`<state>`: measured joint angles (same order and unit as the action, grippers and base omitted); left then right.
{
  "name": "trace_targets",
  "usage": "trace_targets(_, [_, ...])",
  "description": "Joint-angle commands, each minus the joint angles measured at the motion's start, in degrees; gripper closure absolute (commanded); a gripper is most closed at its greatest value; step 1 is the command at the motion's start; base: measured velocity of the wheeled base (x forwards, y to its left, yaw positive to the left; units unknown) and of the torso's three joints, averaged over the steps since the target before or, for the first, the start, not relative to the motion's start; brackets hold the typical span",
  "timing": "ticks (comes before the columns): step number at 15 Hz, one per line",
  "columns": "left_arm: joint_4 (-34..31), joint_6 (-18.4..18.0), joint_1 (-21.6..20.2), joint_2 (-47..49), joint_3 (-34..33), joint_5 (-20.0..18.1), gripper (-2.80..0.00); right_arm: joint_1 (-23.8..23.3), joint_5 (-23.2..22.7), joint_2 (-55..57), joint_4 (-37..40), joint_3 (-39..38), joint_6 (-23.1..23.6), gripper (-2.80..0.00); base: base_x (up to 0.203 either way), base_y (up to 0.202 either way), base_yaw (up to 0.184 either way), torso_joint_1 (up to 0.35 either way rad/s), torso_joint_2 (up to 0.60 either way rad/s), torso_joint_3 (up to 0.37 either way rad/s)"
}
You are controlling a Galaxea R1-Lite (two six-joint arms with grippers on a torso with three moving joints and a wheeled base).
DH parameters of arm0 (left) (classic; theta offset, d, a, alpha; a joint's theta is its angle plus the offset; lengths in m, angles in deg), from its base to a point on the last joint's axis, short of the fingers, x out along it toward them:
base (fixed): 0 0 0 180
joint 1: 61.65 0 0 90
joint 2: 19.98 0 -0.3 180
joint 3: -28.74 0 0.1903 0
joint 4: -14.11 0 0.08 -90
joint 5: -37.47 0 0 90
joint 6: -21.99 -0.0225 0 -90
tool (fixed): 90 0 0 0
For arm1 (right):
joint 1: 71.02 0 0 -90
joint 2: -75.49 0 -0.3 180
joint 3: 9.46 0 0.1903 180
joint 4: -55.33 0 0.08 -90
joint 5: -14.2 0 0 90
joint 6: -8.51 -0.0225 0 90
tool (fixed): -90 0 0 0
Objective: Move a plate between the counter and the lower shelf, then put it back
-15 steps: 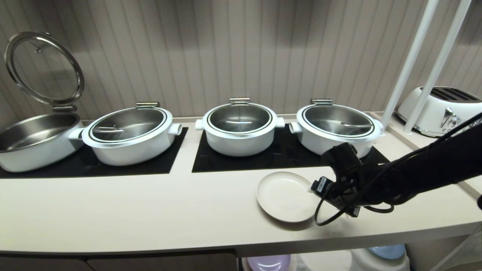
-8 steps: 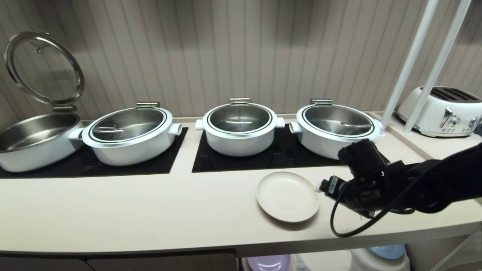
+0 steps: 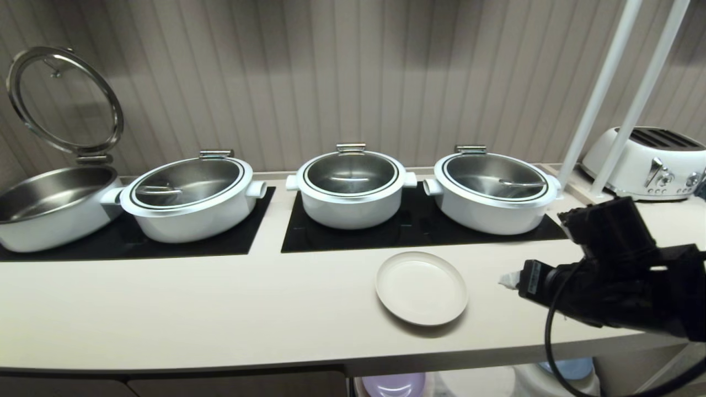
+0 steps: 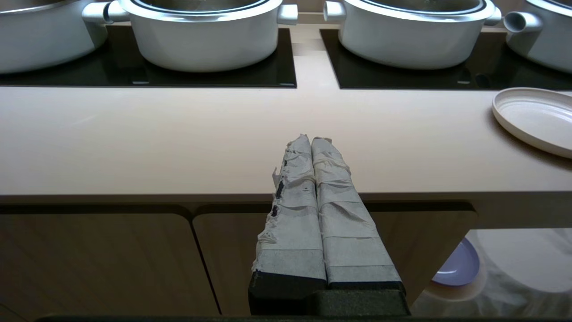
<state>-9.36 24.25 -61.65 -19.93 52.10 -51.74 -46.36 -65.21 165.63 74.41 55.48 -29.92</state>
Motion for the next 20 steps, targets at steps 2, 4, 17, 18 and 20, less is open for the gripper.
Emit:
trace_targets(2, [0.0, 0.0, 0.0, 0.0, 0.0, 0.0, 0.0, -0.1, 0.4, -9.2, 0.5, -3.1, 1.4, 0.0, 0.0, 0.0, 0.0, 0.0, 0.0, 0.0])
trace_targets(4, [0.0, 0.0, 0.0, 0.0, 0.0, 0.0, 0.0, -0.1, 0.8, -13.8, 0.5, -5.8, 3.6, 0.0, 0.0, 0.0, 0.0, 0.0, 0.0, 0.0])
trace_targets(17, [0.0, 0.0, 0.0, 0.0, 0.0, 0.0, 0.0, -1.8, 8.3, -34.2, -14.8, -25.2, 33.9, 0.0, 0.0, 0.0, 0.0, 0.0, 0.0, 0.0])
trace_targets(18, [0.0, 0.0, 0.0, 0.0, 0.0, 0.0, 0.0, -2.7, 8.3, -35.7, -15.4, -28.1, 34.1, 0.0, 0.0, 0.0, 0.0, 0.0, 0.0, 0.0])
trace_targets(20, [0.0, 0.0, 0.0, 0.0, 0.0, 0.0, 0.0, -3.2, 8.0, -38.7, -16.1, -33.2, 33.8, 0.0, 0.0, 0.0, 0.0, 0.0, 0.0, 0.0])
